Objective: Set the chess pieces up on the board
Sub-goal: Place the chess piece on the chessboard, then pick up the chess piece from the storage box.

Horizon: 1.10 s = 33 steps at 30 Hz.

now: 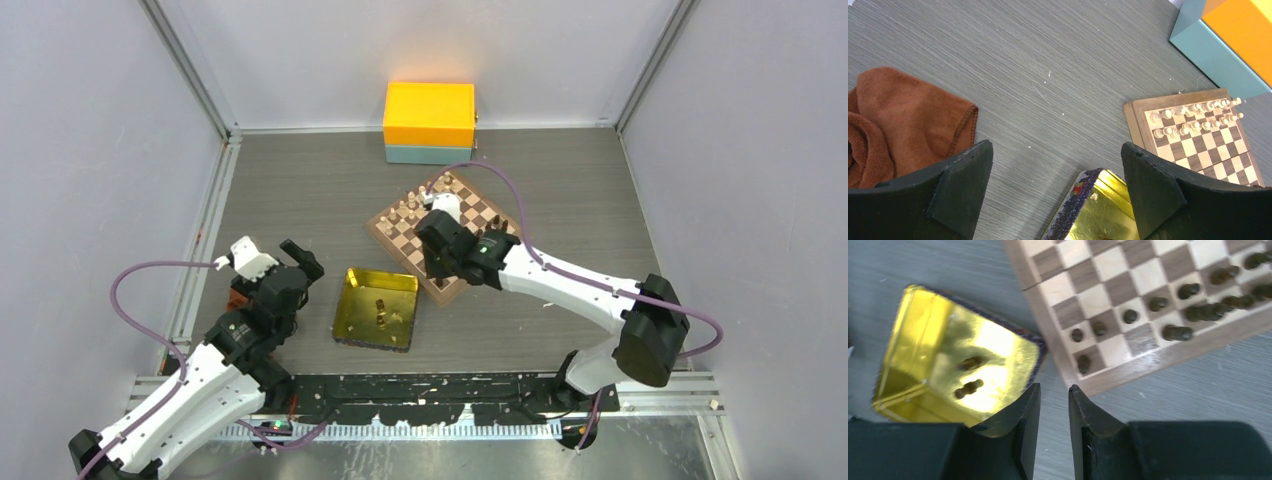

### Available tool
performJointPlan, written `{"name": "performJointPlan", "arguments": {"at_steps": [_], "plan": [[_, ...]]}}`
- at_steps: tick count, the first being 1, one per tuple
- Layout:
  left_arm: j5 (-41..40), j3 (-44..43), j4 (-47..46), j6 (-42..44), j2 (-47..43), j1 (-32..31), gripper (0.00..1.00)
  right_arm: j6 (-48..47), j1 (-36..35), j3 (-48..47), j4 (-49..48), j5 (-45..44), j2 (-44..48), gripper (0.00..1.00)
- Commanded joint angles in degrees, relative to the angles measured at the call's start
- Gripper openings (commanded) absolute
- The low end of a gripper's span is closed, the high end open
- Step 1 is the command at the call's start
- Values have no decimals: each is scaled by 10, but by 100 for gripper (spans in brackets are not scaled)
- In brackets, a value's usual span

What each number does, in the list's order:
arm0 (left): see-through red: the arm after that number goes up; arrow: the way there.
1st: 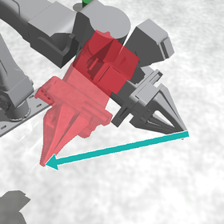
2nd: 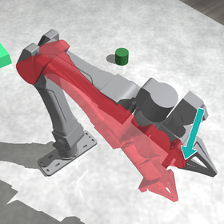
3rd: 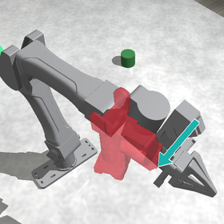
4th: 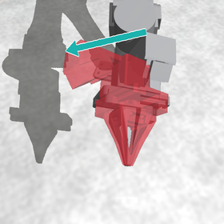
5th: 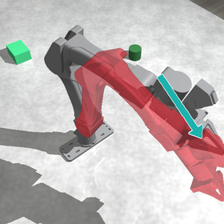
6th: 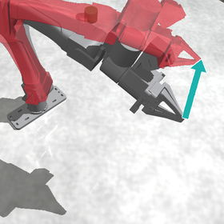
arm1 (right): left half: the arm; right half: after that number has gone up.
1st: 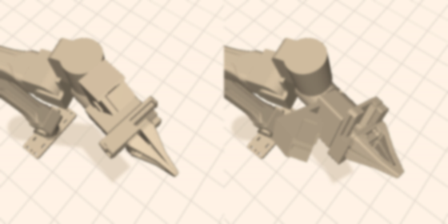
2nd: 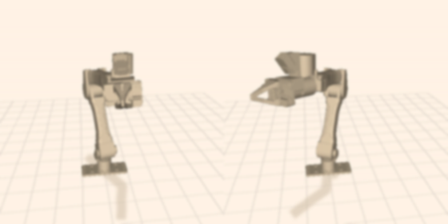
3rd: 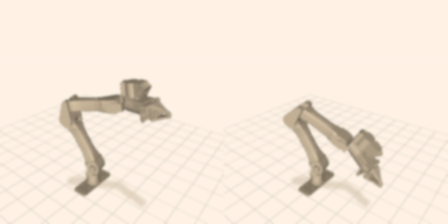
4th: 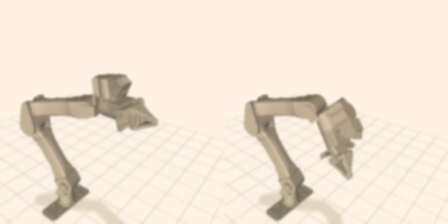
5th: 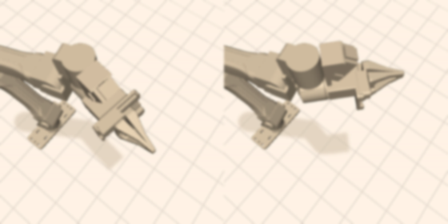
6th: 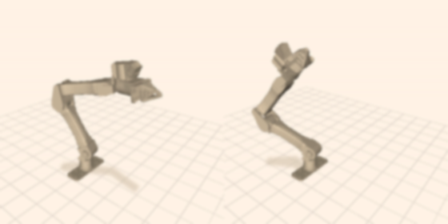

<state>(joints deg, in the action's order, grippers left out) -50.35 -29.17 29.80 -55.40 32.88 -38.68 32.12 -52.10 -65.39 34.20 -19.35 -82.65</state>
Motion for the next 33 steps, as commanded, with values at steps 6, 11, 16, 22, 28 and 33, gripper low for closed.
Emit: {"name": "performJointPlan", "arguments": {"at_steps": [6, 11, 16, 22, 28, 33], "plan": [[-14, -5, 17, -15, -33, -2, 100, -5, -82, -75, -27, 25, -81, 35], [-14, -7, 26, -15, -43, -3, 100, 0, -104, -99, -38, 35, -133, 36], [-16, -7, 30, -12, -51, -3, 100, 6, -121, -114, -45, 45, -165, 36], [-18, -9, 31, -12, -54, -2, 100, 11, -148, -126, -42, 52, -186, 37], [-20, -12, 32, -12, -53, -3, 100, 18, -168, -135, -39, 56, -198, 37], [-22, -12, 38, -13, -58, -2, 100, 18, -179, -144, -34, 54, -211, 37]]}}
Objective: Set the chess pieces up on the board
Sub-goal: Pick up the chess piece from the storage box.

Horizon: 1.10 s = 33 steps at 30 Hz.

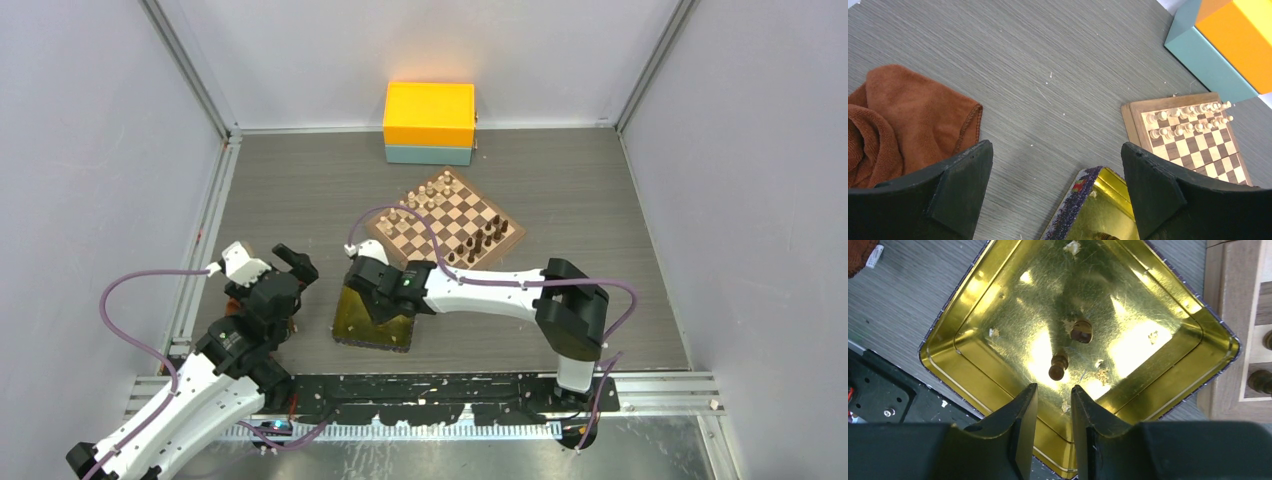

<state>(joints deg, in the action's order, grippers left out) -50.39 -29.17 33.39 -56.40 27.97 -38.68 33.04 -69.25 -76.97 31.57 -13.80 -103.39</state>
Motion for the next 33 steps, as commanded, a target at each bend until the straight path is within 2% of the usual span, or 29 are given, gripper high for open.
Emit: {"name": "performJointPlan", "arguments": {"at_steps": [1, 33], "plan": [[-22, -12, 4, -4, -9, -2, 100, 9, -9, -30, -7, 0, -7, 37], [-24, -3, 18, -10, -26, -3, 100, 12, -11, -28, -15, 8, -38, 38]]}}
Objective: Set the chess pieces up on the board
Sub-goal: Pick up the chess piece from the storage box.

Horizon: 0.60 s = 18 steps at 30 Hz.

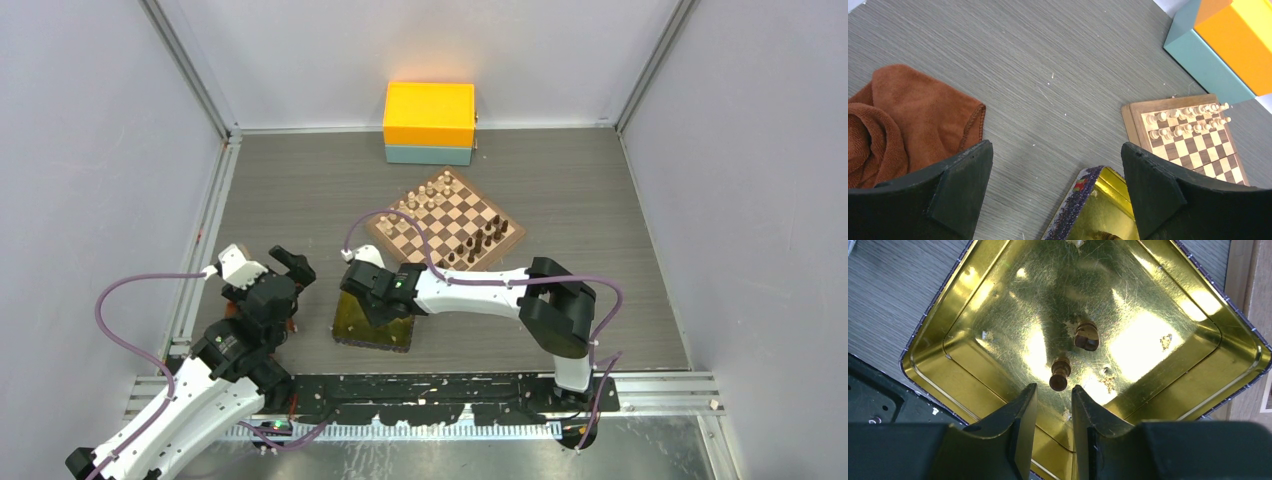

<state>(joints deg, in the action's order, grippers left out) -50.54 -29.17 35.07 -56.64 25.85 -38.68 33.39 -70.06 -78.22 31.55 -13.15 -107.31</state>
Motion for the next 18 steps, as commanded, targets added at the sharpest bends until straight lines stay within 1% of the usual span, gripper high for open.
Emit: {"name": "performJointPlan", "arguments": {"at_steps": [1, 18], "plan": [[-23, -3, 2, -8, -4, -2, 100, 10, -3, -14, -15, 2, 1, 37], [-21, 2, 3, -11, -5, -3, 100, 11, -3, -13, -18, 1, -5, 38]]}}
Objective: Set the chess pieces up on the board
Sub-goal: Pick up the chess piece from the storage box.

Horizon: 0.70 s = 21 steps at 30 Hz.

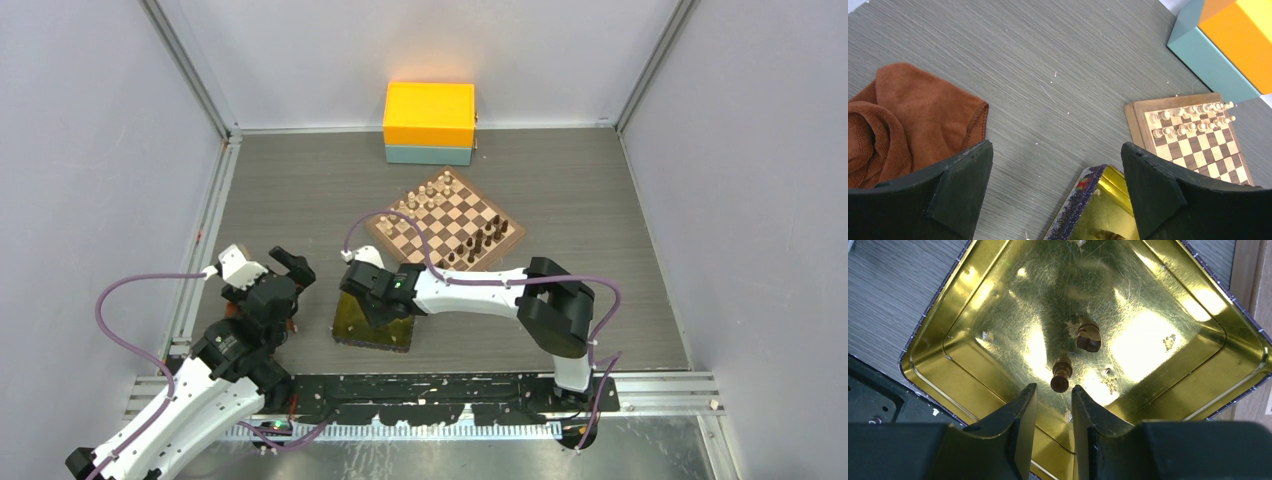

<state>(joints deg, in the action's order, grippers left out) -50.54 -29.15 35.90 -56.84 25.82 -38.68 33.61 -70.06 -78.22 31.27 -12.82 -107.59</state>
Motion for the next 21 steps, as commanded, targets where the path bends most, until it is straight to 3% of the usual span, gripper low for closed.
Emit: {"name": "performJointPlan", "arguments": {"at_steps": [1, 21], "plan": [[-21, 2, -5, -9, -5, -3, 100, 8, -3, -12, -15, -2, -2, 38], [-18, 1, -10, -9, 1, -2, 100, -6, -3, -7, 37, -92, 103, 38]]}}
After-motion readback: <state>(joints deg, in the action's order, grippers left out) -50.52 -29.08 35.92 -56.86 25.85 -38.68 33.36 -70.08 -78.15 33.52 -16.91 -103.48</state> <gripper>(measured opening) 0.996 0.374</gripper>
